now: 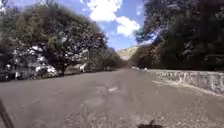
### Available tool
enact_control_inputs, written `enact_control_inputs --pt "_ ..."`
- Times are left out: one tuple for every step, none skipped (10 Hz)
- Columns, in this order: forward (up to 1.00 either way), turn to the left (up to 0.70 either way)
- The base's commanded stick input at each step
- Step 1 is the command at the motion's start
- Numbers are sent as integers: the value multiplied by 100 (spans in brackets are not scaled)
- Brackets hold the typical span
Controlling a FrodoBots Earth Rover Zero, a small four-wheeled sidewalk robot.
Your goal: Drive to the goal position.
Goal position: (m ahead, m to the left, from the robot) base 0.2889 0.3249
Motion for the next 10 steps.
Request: enact_control_inputs --pt "50 0" --pt "50 0" --pt "50 0" --pt "50 0" --pt "50 0" --pt "50 0" --pt "50 0" --pt "50 0" --pt "50 0" --pt "50 0"
